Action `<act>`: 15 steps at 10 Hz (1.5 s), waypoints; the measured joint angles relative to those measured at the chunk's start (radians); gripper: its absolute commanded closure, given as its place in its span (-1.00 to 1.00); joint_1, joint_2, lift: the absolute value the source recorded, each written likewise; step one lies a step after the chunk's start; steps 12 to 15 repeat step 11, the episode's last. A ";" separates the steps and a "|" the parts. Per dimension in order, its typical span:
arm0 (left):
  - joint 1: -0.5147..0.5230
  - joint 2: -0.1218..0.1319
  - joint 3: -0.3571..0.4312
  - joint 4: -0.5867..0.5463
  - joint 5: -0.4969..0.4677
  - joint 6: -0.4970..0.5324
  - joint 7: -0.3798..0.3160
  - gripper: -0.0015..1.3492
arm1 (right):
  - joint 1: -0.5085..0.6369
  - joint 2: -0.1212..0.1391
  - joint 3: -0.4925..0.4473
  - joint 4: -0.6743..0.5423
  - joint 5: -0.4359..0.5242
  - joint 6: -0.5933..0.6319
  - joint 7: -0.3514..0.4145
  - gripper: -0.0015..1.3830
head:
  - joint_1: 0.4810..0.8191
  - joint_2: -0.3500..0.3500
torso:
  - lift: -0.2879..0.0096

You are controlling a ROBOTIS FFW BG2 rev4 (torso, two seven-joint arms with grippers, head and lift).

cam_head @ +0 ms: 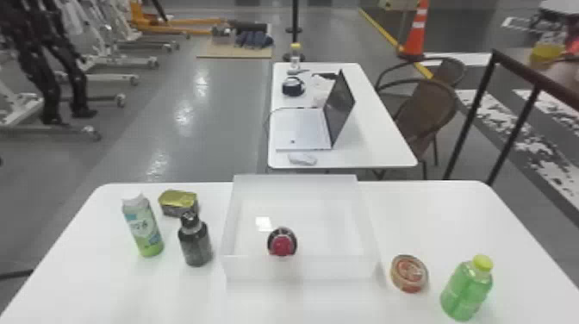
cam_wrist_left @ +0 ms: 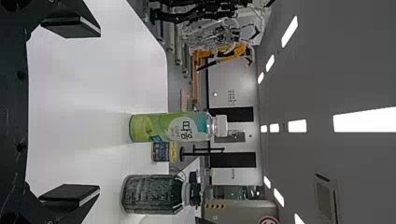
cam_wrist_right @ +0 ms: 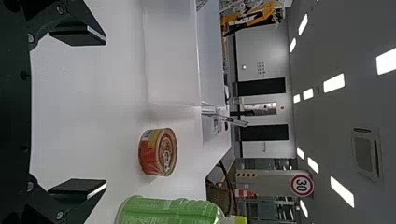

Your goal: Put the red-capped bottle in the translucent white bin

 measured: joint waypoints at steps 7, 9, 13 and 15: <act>-0.005 0.000 -0.018 0.005 0.019 0.002 0.001 -0.81 | 0.000 0.001 0.000 -0.002 0.000 0.002 -0.001 -0.70 | -0.60 0.00 | 0.26; -0.006 0.000 -0.019 0.006 0.022 0.000 0.001 -0.81 | 0.000 0.001 0.000 -0.002 0.000 0.002 -0.001 -0.70 | -0.60 0.00 | 0.26; -0.007 0.000 -0.021 0.006 0.024 0.000 0.001 -0.81 | 0.000 0.001 0.000 -0.002 0.000 0.002 -0.001 -0.70 | -0.60 0.00 | 0.26; -0.007 0.000 -0.021 0.006 0.024 0.000 0.001 -0.81 | 0.000 0.001 0.000 -0.002 0.000 0.002 -0.001 -0.70 | -0.60 0.00 | 0.26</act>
